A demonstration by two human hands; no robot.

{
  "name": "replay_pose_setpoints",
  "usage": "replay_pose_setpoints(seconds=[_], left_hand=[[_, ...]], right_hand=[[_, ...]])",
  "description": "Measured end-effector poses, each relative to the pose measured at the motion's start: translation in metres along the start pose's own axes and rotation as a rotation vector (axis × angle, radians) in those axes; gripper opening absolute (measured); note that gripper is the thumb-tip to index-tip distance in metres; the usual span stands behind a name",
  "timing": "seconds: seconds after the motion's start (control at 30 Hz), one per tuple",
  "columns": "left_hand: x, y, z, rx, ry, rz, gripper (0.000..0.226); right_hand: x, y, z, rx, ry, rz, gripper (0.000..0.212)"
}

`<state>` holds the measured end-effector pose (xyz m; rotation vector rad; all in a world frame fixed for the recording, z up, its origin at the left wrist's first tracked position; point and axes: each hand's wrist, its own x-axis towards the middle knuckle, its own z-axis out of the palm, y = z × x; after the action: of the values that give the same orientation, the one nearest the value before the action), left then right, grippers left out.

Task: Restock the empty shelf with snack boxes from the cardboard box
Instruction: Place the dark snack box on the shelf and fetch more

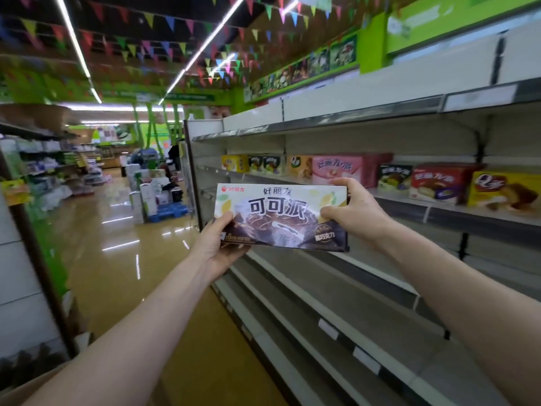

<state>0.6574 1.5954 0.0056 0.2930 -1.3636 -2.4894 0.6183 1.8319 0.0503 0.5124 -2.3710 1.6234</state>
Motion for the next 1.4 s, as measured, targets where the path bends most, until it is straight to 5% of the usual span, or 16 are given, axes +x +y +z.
replay_pose_setpoints(seconds=[0.63, 0.97, 1.4], left_hand=[[0.022, -0.102, 0.208, 0.076, -0.403, -0.262, 0.026], [0.066, -0.127, 0.284, 0.211, -0.619, -0.283, 0.005], [0.106, -0.127, 0.292, 0.189, -0.587, -0.311, 0.018]], right_hand=[[-0.034, 0.035, -0.203, -0.07, 0.365, 0.172, 0.056], [-0.016, 0.044, -0.253, -0.139, 0.556, 0.185, 0.053], [0.021, 0.055, -0.245, -0.142, 0.566, 0.205, 0.054]])
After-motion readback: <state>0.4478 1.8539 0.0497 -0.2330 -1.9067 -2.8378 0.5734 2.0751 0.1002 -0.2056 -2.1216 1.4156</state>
